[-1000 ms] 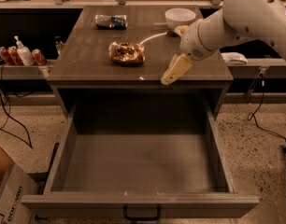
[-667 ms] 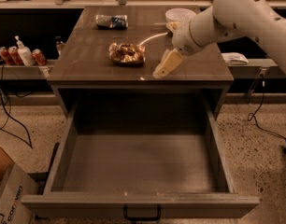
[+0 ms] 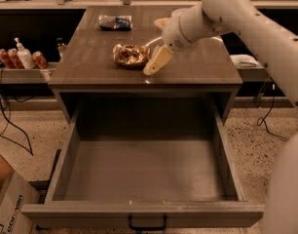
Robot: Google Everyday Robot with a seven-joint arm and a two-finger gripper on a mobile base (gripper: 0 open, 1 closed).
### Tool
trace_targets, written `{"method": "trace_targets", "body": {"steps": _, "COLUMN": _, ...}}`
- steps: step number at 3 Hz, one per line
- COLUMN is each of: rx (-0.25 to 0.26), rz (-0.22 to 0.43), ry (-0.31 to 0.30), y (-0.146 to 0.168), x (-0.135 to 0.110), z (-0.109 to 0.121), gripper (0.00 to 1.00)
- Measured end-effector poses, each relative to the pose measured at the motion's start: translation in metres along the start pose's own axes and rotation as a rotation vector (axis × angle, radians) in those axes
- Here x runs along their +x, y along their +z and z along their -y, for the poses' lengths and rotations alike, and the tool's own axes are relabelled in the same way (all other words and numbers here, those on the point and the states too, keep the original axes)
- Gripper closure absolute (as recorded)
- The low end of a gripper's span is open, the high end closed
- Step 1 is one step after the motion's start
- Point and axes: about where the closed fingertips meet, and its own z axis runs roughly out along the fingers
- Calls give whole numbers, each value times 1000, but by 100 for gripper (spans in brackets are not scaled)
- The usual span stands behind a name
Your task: Place orange can into top drawer
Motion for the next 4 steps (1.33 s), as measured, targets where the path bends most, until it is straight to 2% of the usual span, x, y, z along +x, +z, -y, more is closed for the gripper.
{"method": "trace_targets", "body": {"steps": 1, "rx": -57, "rz": 30, "ry": -19, "y": 23, "x": -17, "z": -3, "gripper": 0}}
{"method": "trace_targets", "body": {"steps": 2, "rx": -115, "rz": 48, "ry": -27, "y": 42, "x": -29, "z": -10, "gripper": 19}}
{"method": "trace_targets", "body": {"steps": 4, "rx": -172, "rz": 78, "ry": 18, "y": 61, "x": -20, "z": -12, "gripper": 65}}
